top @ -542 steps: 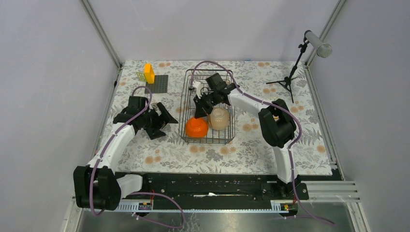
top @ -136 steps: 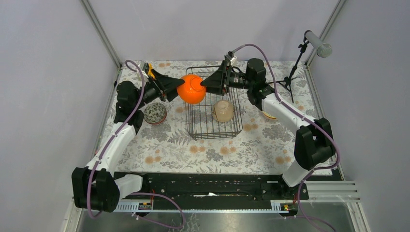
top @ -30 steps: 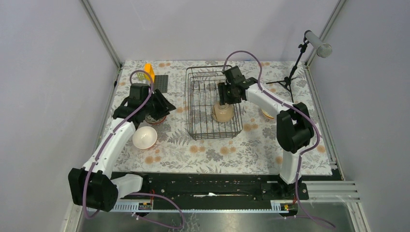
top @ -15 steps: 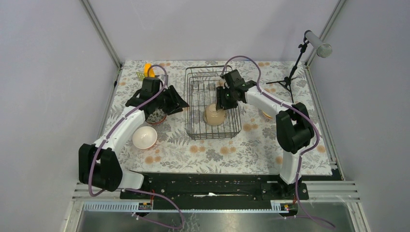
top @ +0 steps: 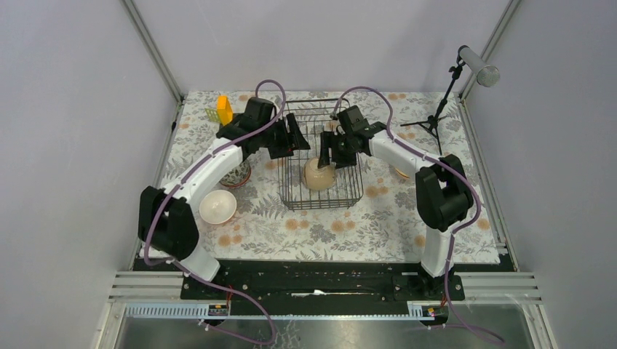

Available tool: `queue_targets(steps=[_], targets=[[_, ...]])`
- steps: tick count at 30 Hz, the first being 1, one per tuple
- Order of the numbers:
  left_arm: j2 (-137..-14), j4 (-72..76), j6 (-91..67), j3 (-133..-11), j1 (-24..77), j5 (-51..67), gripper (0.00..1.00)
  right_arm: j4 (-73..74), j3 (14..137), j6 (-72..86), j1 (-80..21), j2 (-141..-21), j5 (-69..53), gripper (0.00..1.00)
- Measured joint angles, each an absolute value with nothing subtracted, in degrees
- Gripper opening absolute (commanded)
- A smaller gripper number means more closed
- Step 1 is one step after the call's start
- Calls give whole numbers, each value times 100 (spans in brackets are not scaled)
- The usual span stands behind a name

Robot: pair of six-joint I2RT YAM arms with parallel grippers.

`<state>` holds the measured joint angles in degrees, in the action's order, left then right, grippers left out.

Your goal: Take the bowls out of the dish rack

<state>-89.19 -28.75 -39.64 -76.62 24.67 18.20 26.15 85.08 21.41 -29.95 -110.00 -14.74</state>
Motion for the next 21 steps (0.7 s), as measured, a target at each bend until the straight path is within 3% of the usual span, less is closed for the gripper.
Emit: queue_targets(steps=[6,10,21], targets=[[-9553,-3138,-3892,-8014,2563,1712,63,2414,8141,2416,-2853,-10873,-1787,87],[-9907,-3350,-3909,-8158,2574,1662,58,2263,8009,2554,-2777,-10871,-2034,77],[-10272,-3765,-3905,-8519,2576,1516,47,1905,8007,2864,-2672,-10888,-2451,72]])
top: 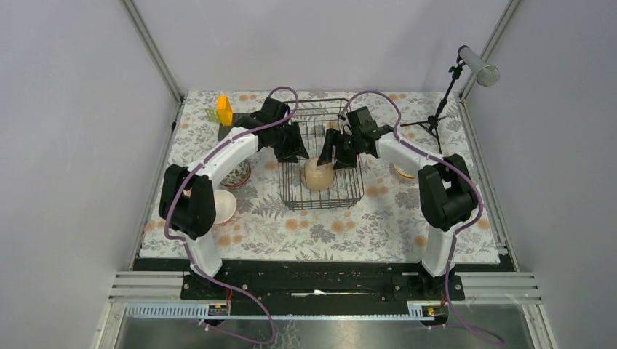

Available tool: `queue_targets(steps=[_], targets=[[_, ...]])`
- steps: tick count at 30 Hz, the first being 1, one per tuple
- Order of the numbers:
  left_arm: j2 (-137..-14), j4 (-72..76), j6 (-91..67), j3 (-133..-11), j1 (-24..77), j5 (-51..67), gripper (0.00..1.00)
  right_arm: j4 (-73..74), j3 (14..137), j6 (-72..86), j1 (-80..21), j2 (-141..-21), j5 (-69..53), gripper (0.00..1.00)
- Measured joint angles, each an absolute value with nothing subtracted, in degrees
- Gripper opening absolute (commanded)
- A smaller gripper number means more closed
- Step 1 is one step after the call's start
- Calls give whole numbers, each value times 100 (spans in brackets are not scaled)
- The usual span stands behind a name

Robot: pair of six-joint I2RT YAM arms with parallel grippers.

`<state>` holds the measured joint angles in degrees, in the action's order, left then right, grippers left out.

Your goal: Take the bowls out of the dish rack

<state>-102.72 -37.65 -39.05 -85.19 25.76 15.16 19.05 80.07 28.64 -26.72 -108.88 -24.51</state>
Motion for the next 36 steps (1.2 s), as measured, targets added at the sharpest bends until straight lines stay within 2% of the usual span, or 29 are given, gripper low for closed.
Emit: queue_targets(steps=[6,9,11,15,19,23,26,29,34,36], targets=[[-10278,-3935,-3876,-8759,2576,1490,47,1859,8009,2952,-2668,-10923,-2493,66],[-10287,-4198,-3835,-9174,2576,1420,52,1850,8051,2967,-2674,-11004,-2502,63],[-10267,-4285,-3782,-9417,2576,1337,59,1852,8088,2967,-2689,-11083,-2499,61],[-10092,-4545,-3704,-9487,2574,1096,62,1859,8204,2967,-2766,-11229,-2497,57],[-9896,-4792,-3667,-9303,2543,766,66,1887,8313,2967,-2915,-11266,-2462,56],[-9751,-5024,-3632,-9076,2456,338,79,1959,8473,2945,-3013,-11266,-2307,57],[-9601,-5089,-3621,-8842,2303,93,77,2097,8630,2869,-3048,-11268,-2134,56],[-9491,-5033,-3599,-8558,2060,165,73,2161,8739,2805,-3063,-11271,-1990,55],[-9485,-4801,-3531,-8119,1841,539,88,2202,8912,2762,-3109,-11430,-1946,54],[-9487,-4663,-3476,-8012,1848,725,89,2228,8976,2742,-3133,-11539,-1957,54]])
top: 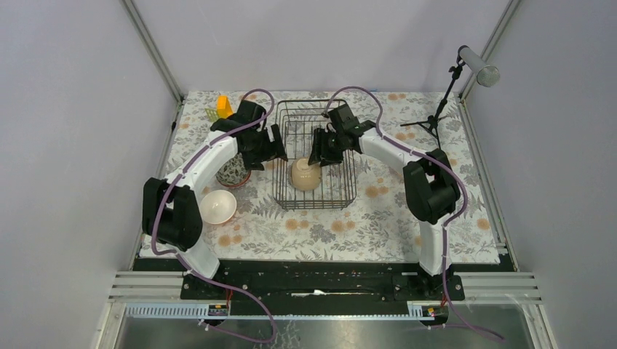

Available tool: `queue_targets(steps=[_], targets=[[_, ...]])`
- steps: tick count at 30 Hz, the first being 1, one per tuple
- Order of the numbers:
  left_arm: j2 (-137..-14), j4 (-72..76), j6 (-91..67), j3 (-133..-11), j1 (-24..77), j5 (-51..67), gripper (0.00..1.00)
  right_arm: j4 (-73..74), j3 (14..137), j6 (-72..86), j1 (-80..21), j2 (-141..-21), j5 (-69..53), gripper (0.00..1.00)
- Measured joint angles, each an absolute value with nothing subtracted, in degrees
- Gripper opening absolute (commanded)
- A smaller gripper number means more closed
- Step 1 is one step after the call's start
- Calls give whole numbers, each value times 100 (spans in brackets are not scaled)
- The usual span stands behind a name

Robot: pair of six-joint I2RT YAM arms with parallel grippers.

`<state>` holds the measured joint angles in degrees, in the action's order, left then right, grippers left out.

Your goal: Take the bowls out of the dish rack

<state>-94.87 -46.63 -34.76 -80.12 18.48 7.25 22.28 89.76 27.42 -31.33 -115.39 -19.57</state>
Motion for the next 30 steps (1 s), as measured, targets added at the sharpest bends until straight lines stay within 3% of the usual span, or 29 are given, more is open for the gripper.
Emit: queue_targets(steps=[5,9,13,24,30], targets=[[-9535,-4381,-3441,-7968,1837,1146,83,2255,9067,2742,-3214,-11708,-2010,55],[-9640,-4104,-3439,-7865,1837,1398,86,2261,9078,2746,-3273,-11708,-2064,73],[-9723,-3988,-3446,-7734,1837,1531,84,2257,9045,2775,-3271,-11708,-2132,82],[-9878,-3754,-3511,-7472,1813,1813,60,1909,8558,3194,-3144,-11708,-2609,97],[-10020,-3667,-3546,-7328,1780,1907,55,1529,8302,3489,-3089,-11710,-2910,100]])
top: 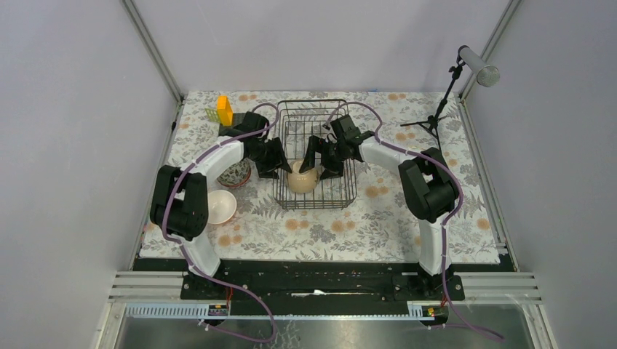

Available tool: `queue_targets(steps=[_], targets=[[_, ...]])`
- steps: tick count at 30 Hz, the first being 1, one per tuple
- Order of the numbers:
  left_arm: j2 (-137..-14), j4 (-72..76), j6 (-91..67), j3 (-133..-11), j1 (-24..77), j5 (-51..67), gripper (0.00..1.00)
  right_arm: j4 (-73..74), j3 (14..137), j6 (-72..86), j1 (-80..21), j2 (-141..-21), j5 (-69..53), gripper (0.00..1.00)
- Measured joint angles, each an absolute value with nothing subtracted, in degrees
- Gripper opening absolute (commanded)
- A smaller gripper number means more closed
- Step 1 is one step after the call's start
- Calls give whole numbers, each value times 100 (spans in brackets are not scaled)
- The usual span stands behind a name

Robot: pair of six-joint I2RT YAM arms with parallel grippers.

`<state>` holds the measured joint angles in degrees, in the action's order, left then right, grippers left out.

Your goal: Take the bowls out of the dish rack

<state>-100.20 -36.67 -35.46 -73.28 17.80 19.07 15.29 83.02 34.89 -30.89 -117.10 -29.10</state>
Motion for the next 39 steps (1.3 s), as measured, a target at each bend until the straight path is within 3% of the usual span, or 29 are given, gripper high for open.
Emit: queue_targets(steps=[23,29,39], targets=[[-10051,-3354,-3524,-7109,1686,2196,48,-49,7594,4571,-2978,-11804,-3218,99],[-10051,-3339,-3444,-7109,1680,2204,49,-685,7319,4853,-2947,-11797,-3284,75],[-10027,-3651,-3382,-7238,1776,2062,63,-320,7345,4587,-2969,-11448,-2797,63]])
